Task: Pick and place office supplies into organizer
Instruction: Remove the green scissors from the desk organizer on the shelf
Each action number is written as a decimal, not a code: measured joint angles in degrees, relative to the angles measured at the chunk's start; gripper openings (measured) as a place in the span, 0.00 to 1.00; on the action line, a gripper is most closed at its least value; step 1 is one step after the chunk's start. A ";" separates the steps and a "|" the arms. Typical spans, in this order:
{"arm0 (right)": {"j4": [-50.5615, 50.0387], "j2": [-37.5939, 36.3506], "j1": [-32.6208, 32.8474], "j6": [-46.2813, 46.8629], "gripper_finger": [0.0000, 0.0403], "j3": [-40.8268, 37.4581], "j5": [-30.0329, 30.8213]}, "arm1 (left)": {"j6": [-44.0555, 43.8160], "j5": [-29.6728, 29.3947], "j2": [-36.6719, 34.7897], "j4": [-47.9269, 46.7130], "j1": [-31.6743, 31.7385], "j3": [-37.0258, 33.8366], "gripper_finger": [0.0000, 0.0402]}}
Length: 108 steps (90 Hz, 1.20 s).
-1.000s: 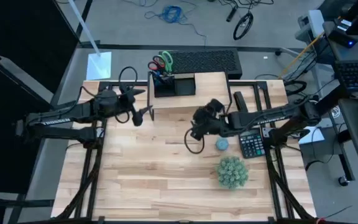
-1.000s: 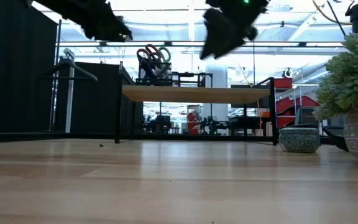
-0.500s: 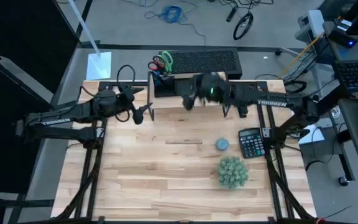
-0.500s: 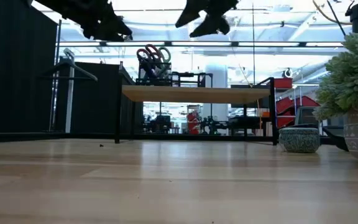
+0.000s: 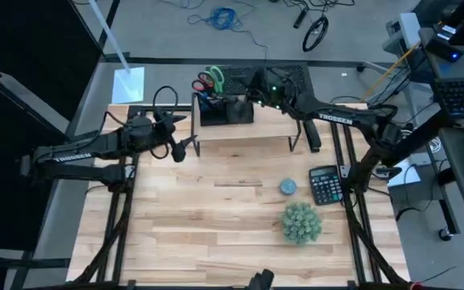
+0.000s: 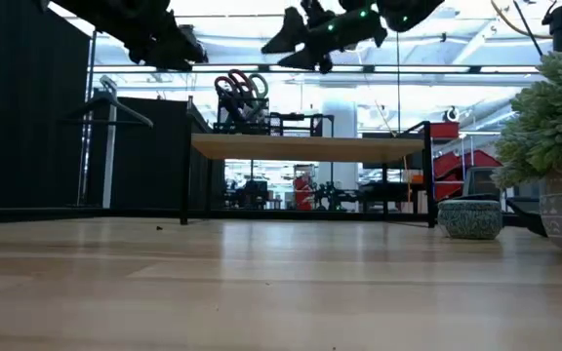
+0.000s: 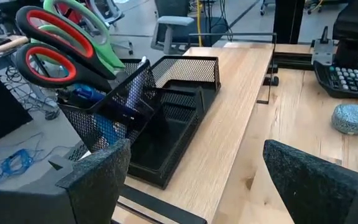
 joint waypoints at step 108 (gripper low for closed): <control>3.85 11.84 -5.69 9.89 0.18 6.88 -7.79 | 0.04 0.01 -0.01 -0.07 -0.01 0.00 0.89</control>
